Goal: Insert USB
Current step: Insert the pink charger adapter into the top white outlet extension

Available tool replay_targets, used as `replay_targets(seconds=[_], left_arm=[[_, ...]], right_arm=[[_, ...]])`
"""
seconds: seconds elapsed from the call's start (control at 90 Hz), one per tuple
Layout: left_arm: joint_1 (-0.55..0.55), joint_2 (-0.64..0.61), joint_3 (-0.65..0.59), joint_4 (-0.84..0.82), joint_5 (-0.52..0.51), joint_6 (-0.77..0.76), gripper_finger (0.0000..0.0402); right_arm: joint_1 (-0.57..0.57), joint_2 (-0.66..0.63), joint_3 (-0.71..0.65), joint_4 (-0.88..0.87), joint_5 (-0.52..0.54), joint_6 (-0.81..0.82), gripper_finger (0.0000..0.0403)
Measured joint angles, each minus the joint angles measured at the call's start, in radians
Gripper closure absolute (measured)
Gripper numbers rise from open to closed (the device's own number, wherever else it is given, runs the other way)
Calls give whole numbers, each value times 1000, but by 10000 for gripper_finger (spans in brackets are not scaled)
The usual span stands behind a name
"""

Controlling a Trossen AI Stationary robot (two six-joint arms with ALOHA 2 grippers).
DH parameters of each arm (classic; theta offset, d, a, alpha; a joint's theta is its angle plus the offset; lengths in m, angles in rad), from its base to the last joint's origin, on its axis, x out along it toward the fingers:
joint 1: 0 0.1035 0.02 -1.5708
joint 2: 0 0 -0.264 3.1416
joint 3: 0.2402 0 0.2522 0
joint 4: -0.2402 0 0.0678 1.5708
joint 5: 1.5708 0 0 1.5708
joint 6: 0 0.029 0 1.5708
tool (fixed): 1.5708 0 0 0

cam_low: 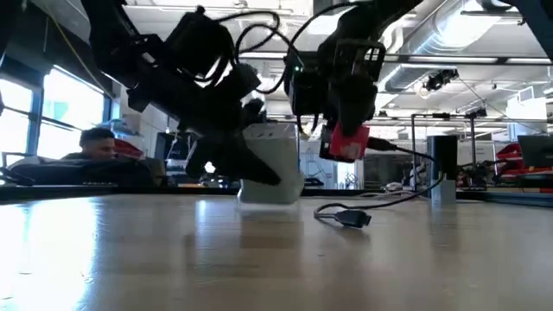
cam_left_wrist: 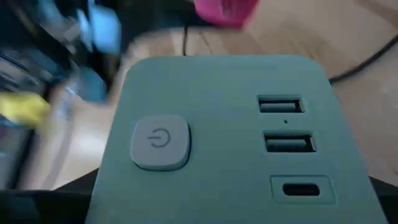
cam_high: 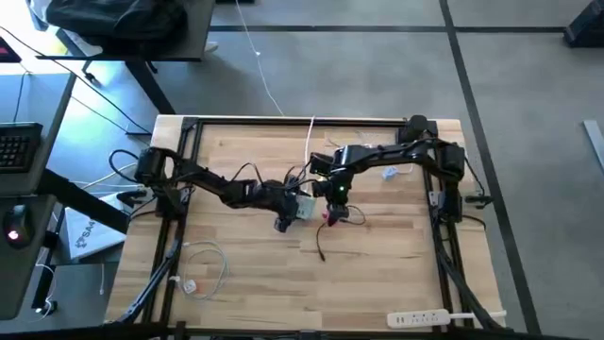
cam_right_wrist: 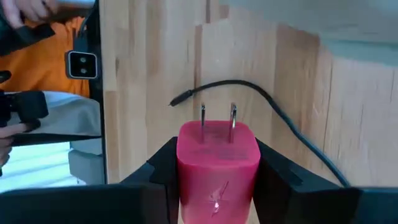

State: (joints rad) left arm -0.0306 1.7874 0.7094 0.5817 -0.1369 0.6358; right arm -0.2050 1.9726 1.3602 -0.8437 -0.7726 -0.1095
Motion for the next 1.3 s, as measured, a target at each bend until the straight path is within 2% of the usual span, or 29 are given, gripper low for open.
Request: replay_targets(seconds=[0.278, 0.578, 0.744, 1.3], left_arm=[[-59, 0, 1, 78, -58, 10, 109], [-107, 0, 1, 99, -147, 146, 107], [-105, -1, 1, 100, -145, 154, 106], [-100, -1, 12, 93, -91, 167, 104]], right_arm=[[-4, 5, 0, 104, 1, 69, 292], [-11, 6, 0, 112, -12, 146, 292], [-16, 6, -2, 132, -68, 204, 292], [-25, 4, 0, 174, -27, 325, 292]])
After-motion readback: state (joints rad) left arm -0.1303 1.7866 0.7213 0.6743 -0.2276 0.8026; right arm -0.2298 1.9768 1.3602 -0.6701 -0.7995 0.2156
